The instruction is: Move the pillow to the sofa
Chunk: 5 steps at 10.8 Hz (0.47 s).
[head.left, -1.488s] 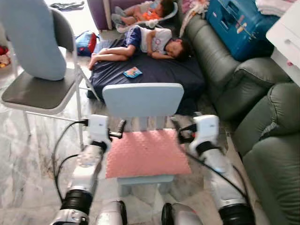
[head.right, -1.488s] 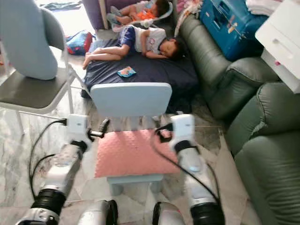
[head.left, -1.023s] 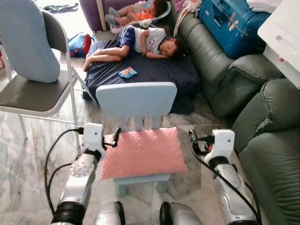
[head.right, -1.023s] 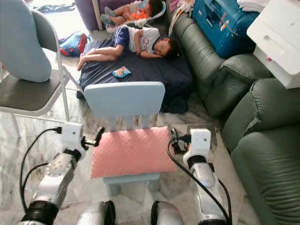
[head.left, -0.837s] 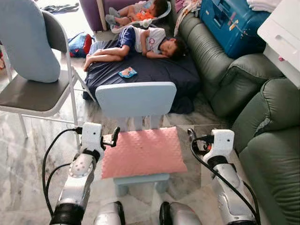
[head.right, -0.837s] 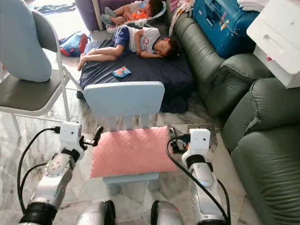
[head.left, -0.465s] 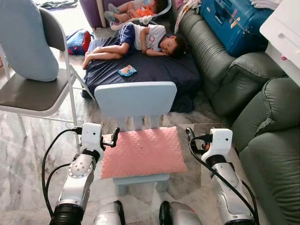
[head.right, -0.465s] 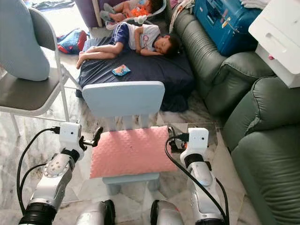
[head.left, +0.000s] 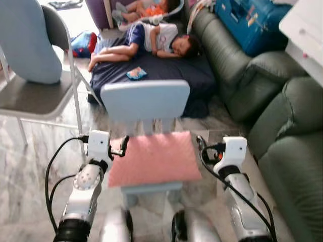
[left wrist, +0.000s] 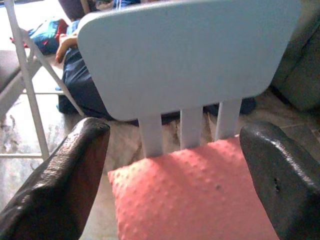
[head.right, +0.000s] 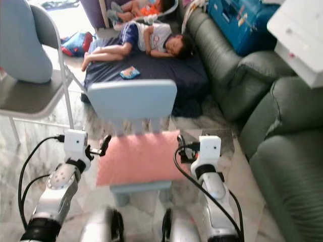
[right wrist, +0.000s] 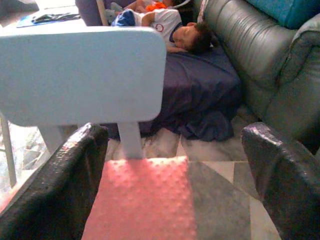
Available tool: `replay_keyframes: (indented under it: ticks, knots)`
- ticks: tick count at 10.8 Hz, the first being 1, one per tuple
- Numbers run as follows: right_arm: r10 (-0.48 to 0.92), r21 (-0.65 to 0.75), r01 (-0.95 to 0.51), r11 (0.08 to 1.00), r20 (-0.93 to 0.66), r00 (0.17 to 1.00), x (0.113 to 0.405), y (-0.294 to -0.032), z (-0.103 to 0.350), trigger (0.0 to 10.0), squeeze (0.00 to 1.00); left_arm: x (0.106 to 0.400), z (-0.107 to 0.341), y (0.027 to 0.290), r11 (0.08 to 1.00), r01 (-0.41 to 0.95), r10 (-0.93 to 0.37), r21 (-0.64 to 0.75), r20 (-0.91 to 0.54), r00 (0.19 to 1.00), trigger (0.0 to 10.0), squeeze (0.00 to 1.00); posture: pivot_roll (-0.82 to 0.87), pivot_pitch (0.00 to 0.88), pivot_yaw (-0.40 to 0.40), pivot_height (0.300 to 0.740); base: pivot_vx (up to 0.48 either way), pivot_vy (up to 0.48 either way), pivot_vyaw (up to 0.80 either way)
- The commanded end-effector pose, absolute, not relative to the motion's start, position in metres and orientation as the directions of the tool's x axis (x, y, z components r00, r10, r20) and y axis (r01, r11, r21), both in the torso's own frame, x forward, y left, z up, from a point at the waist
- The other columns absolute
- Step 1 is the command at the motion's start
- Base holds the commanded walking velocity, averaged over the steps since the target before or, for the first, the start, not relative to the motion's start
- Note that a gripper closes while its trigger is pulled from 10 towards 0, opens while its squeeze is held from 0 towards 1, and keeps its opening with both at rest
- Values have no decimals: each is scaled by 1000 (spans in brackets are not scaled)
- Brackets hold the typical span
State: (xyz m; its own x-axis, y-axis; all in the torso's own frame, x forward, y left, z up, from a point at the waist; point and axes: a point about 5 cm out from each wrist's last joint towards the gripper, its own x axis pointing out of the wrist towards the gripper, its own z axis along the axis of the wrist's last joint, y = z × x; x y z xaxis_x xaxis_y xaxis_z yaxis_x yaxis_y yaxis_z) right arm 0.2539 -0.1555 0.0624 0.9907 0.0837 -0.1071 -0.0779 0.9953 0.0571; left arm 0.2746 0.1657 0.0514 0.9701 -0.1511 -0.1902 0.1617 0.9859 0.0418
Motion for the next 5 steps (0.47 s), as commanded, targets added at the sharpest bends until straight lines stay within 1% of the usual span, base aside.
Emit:
replay_keyframes:
  ticks: [1,5]
  knots:
    - [89,51,-84,995,-110,990,253,-156,63,10000,0,273,50,167,986,160,-146,55,-207,967,10000,0,-60,169,-10,618,0,0,0]
    - [101,41,-98,994,-88,991,254,-153,66,10000,0,273,50,163,985,165,-151,53,-206,967,10000,0,-62,171,-7,613,0,0,0]
